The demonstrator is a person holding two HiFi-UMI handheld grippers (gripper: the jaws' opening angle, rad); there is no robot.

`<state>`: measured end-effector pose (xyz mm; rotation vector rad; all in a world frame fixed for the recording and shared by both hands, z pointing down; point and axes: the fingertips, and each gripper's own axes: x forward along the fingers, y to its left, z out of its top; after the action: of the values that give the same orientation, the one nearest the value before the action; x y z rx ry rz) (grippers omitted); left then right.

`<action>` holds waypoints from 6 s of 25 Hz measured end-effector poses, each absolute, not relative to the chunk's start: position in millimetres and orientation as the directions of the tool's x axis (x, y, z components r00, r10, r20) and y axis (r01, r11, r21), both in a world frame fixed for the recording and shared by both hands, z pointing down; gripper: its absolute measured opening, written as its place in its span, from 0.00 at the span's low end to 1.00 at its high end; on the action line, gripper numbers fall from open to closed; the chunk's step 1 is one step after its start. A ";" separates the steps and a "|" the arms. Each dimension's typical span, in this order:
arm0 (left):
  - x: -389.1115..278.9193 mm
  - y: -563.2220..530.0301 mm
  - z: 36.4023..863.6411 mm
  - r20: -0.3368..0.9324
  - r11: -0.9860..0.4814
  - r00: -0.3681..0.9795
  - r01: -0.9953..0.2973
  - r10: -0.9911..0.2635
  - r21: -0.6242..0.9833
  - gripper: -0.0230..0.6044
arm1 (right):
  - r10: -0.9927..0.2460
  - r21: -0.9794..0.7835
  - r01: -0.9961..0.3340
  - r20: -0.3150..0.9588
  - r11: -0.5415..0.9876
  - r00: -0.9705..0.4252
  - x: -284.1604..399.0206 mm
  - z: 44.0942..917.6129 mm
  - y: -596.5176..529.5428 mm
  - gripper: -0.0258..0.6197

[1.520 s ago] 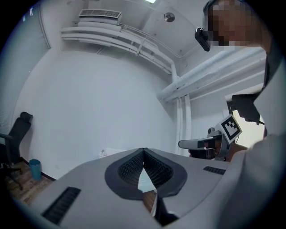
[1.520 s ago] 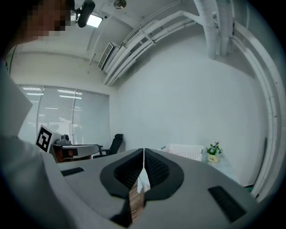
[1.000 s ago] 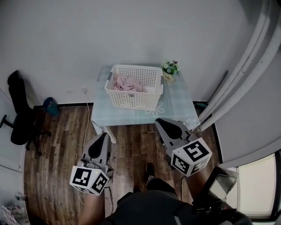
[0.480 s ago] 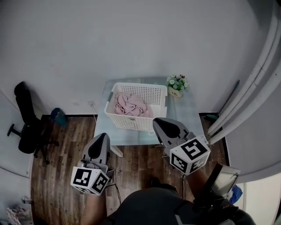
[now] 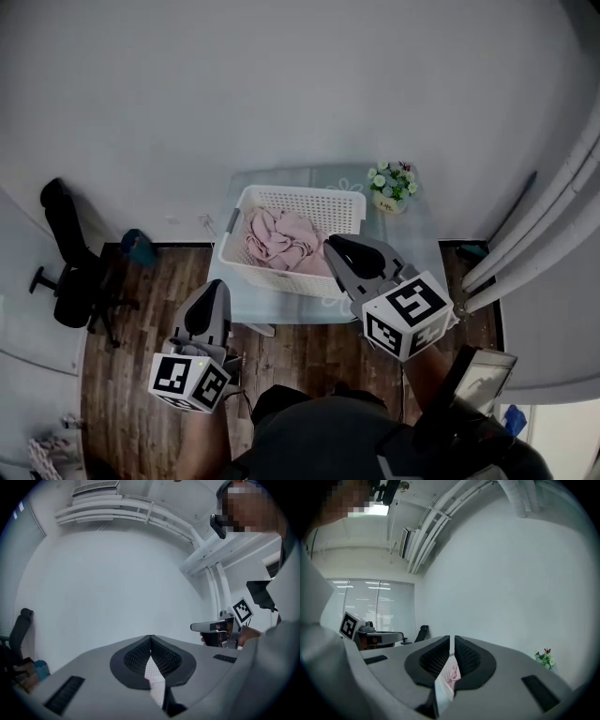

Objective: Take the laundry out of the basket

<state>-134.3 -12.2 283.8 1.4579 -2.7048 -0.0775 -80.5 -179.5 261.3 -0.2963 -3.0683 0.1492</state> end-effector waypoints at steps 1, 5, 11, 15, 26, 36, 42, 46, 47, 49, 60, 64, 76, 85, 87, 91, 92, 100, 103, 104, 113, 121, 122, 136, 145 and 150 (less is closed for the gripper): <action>-138.9 -14.9 284.0 0.038 0.550 -0.549 -0.832 -0.835 0.074 0.05 | 0.199 -0.101 0.193 0.047 0.976 -0.979 -86.2 262.2 -181.3 0.07; -163.9 -23.3 281.9 0.035 0.546 -0.545 -0.835 -0.838 0.065 0.05 | 0.203 -0.099 0.197 0.062 0.975 -0.977 -114.9 266.3 -188.4 0.07; -223.9 -23.5 288.5 0.026 0.535 -0.535 -0.841 -0.844 0.085 0.05 | 0.187 -0.111 0.174 0.116 0.978 -0.976 -173.0 283.1 -190.2 0.18; -267.4 -23.1 285.6 0.025 0.515 -0.515 -0.854 -0.857 0.068 0.05 | 0.180 -0.138 0.155 0.188 0.978 -0.966 -213.7 301.1 -189.4 0.31; -363.4 -21.0 323.7 0.113 0.503 -0.493 -0.859 -0.862 0.091 0.05 | 0.210 -0.236 0.105 0.483 0.966 -0.850 -293.1 415.6 -191.6 0.67; -421.7 -28.7 381.1 0.212 0.487 -0.454 -0.862 -0.865 0.139 0.05 | 0.274 -0.316 0.052 0.717 0.947 -0.641 -322.5 526.0 -182.3 0.87; -435.2 -34.7 418.1 0.282 0.459 -0.405 -0.874 -0.870 0.161 0.05 | 0.250 -0.270 0.042 0.809 0.962 -0.531 -329.5 570.7 -180.7 0.90; -449.6 -30.0 433.3 0.306 0.455 -0.390 -0.872 -0.868 0.180 0.05 | 0.247 -0.249 0.056 0.856 0.967 -0.455 -339.2 601.2 -169.0 0.91; -452.4 -29.7 436.4 0.310 0.451 -0.384 -0.873 -0.870 0.183 0.05 | 0.228 -0.225 0.058 0.869 0.973 -0.440 -341.3 608.5 -168.3 0.91; -456.9 -29.1 442.6 0.316 0.441 -0.371 -0.878 -0.873 0.186 0.05 | 0.188 -0.180 0.059 0.891 0.982 -0.413 -344.1 624.0 -167.2 0.91; -465.3 -35.9 465.2 0.323 0.386 -0.303 -0.892 -0.896 0.234 0.05 | 0.205 -0.212 0.003 0.939 0.977 -0.275 -347.2 658.8 -167.2 0.91; -467.0 -32.7 471.8 0.329 0.389 -0.300 -0.886 -0.896 0.251 0.05 | 0.227 -0.230 0.025 0.933 0.973 -0.279 -347.1 661.9 -165.4 0.91; -472.8 -19.8 478.9 0.331 0.428 -0.330 -0.857 -0.884 0.288 0.05 | 0.201 -0.194 0.055 0.909 0.979 -0.366 -348.3 655.2 -161.5 0.77; -477.4 -10.3 462.1 0.296 0.440 -0.360 -0.854 -0.885 0.277 0.05 | 0.317 -0.360 -0.014 0.840 0.933 -0.441 -348.8 642.1 -161.0 0.47; -477.9 -8.0 459.8 0.291 0.443 -0.364 -0.852 -0.884 0.280 0.05 | 0.373 -0.447 -0.049 0.798 0.893 -0.473 -349.3 638.6 -162.1 0.45; -477.0 -5.9 457.5 0.289 0.442 -0.364 -0.852 -0.886 0.281 0.05 | 0.465 -0.612 -0.107 0.692 0.784 -0.552 -351.4 628.8 -163.7 0.42; -477.0 -5.5 457.5 0.289 0.441 -0.363 -0.852 -0.886 0.282 0.05 | 0.481 -0.638 -0.108 0.670 0.763 -0.565 -352.0 626.2 -163.5 0.41; -468.6 -10.5 449.9 0.279 0.427 -0.354 -0.862 -0.893 0.274 0.05 | 0.562 -0.663 0.026 0.614 0.749 -0.555 -345.6 607.8 -140.5 0.40; -463.3 -11.4 448.1 0.279 0.425 -0.352 -0.865 -0.893 0.267 0.05 | 0.549 -0.597 0.082 0.665 0.798 -0.506 -343.5 613.7 -133.9 0.40; -462.5 -10.3 447.6 0.279 0.427 -0.355 -0.865 -0.892 0.265 0.05 | 0.557 -0.611 0.074 0.658 0.788 -0.507 -343.8 612.2 -134.8 0.40; -458.3 -5.6 440.2 0.272 0.446 -0.379 -0.859 -0.885 0.252 0.05 | 0.492 -0.555 0.021 0.719 0.832 -0.490 -347.9 629.9 -129.6 0.42; -454.1 9.3 440.4 0.278 0.467 -0.399 -0.848 -0.874 0.251 0.05 | 0.332 -0.290 0.163 0.849 0.943 -0.410 -345.5 626.5 -138.9 0.78; -455.4 13.6 442.8 0.284 0.477 -0.407 -0.842 -0.868 0.252 0.05 | 0.302 -0.258 0.161 0.865 0.953 -0.402 -346.1 628.0 -140.9 0.82; -462.2 44.2 460.1 0.301 0.527 -0.448 -0.801 -0.842 0.284 0.05 | 0.299 -0.297 0.067 0.870 0.953 -0.391 -359.5 656.4 -130.5 0.56; -466.5 52.6 445.4 0.276 0.533 -0.466 -0.803 -0.840 0.266 0.05 | 0.546 -0.772 -0.077 0.512 0.631 -0.664 -387.1 596.7 -142.2 0.46; -463.4 47.0 433.3 0.248 0.525 -0.468 -0.806 -0.848 0.273 0.05 | 0.562 -0.800 0.008 0.414 0.600 -0.716 -384.7 556.5 -146.7 0.46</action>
<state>-463.4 47.0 433.3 1.3684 -2.4175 -0.1660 -384.7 -146.7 556.5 -0.4483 -2.1633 1.0769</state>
